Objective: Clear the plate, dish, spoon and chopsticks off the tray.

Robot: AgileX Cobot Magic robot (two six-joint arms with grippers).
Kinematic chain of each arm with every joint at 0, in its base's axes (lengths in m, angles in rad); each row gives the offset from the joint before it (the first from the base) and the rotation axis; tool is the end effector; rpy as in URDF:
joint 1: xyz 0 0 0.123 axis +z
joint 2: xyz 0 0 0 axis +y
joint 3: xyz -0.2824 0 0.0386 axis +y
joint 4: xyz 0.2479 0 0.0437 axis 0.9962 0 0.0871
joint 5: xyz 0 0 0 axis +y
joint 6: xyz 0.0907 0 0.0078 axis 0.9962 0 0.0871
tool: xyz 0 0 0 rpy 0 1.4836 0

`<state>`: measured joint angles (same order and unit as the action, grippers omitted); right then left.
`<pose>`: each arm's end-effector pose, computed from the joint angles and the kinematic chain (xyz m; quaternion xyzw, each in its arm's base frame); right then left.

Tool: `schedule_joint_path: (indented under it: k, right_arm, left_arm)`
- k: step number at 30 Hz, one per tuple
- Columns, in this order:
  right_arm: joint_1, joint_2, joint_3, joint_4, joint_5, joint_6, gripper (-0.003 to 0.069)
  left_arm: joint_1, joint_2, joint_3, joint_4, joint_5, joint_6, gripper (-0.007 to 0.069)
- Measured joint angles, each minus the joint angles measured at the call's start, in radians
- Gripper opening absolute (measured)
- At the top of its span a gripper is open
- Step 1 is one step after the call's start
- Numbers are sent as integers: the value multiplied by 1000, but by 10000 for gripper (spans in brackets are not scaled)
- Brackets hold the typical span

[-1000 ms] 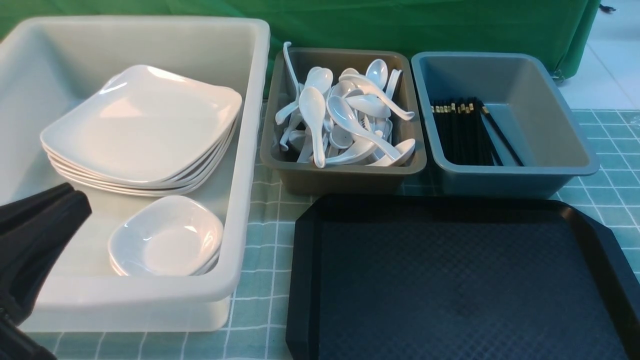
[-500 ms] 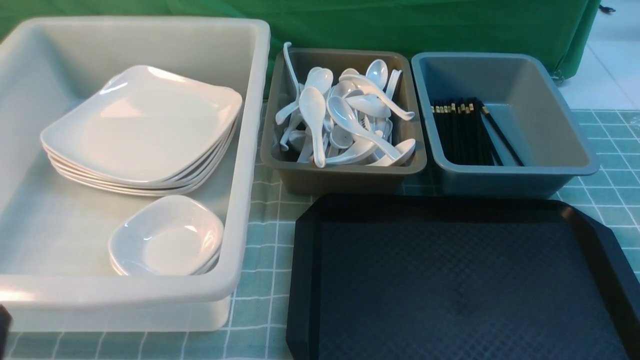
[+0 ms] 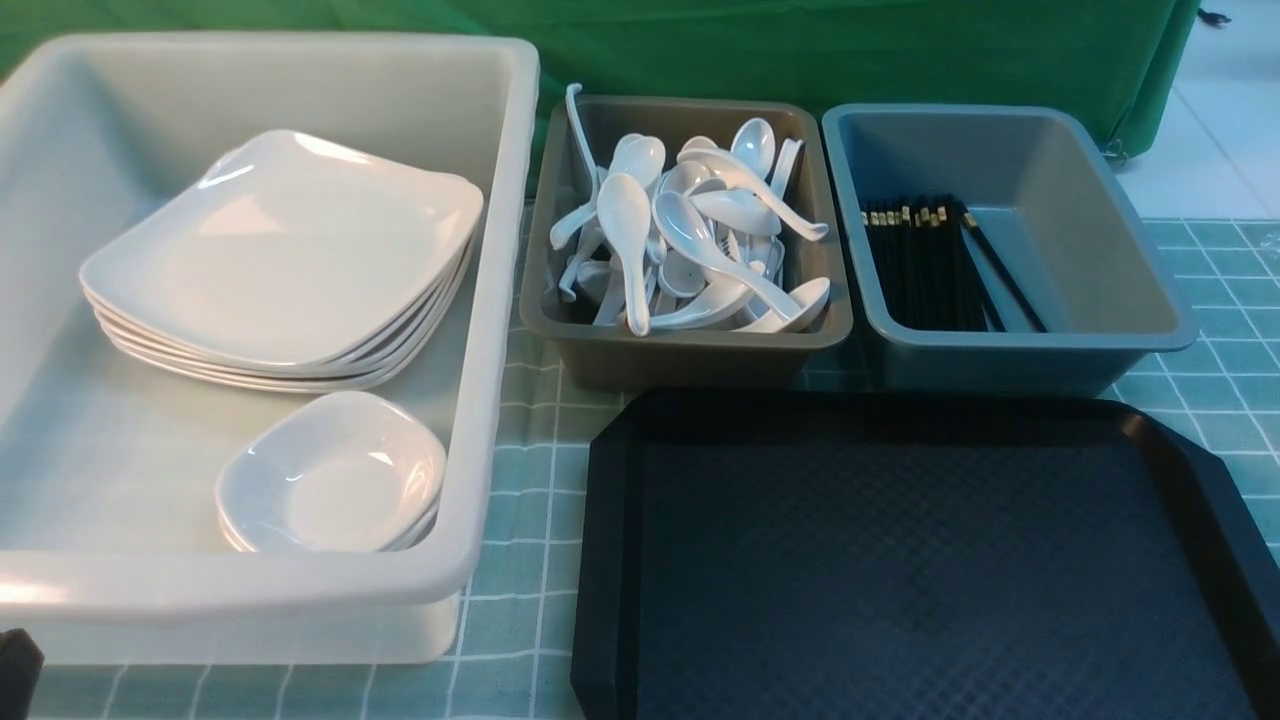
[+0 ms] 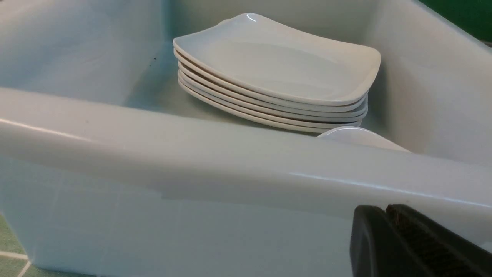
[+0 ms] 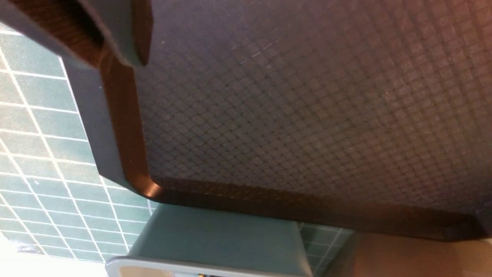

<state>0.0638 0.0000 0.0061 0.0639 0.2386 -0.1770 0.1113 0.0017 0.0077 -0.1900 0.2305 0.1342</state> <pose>0.0554 0.0049 0.1894 -0.0727 0.7569 -0.0109 0.6494 0.0560 0.0023 0.1898 -0.0473 0.7562 0.0034 0.6527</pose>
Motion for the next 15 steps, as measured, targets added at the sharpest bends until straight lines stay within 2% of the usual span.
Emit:
schedule_joint_path:
  k: [15]
  right_arm:
    - [0,0,0,0,0,1,182]
  left_arm:
    - [0,0,0,0,-1,15,15]
